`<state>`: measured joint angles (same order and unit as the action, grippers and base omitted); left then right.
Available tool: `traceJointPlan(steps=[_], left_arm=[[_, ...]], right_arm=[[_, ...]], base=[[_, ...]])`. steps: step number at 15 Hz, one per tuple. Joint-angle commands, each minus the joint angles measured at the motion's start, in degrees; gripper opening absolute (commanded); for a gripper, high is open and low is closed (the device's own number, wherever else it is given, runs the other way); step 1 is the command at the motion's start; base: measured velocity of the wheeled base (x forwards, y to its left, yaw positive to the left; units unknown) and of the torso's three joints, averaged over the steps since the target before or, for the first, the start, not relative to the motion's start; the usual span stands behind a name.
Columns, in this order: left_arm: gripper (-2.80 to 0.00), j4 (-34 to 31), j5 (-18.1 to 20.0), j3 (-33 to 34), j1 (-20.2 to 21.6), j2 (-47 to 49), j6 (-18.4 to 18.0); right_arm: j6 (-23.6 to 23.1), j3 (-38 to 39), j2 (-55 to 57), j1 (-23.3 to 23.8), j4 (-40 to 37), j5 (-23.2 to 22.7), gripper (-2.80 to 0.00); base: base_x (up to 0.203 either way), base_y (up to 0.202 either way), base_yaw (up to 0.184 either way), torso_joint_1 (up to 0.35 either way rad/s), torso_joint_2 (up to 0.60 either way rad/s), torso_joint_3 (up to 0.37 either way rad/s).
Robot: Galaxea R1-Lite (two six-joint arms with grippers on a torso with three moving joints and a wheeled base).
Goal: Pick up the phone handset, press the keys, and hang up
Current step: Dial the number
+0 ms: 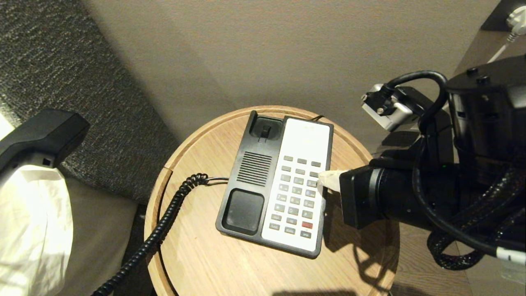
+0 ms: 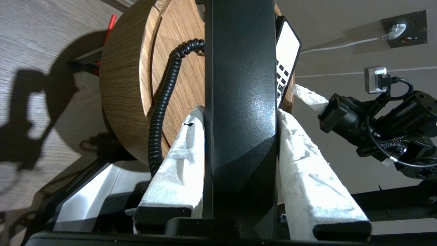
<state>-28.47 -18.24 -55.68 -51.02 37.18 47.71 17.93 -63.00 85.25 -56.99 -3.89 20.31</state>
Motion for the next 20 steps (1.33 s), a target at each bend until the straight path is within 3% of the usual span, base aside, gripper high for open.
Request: traceJointPlan(steps=[1, 20], left_arm=[[-2.8, -0.25, -0.13, 0.05, 0.04, -0.09, 0.28], [-2.8, -0.45, -0.13, 1.63, 0.13, -1.88, 0.28]], right_arm=[[0.09, 0.1, 0.09, -0.05, -0.15, 0.17, -2.8], [0.11, 1.19, 3.34, 0.12, 1.59, 0.43, -2.8]], base=[[0.0, 0.0, 0.0, 0.0, 0.0, 0.0], [0.0, 0.0, 0.0, 0.0, 0.0, 0.0]])
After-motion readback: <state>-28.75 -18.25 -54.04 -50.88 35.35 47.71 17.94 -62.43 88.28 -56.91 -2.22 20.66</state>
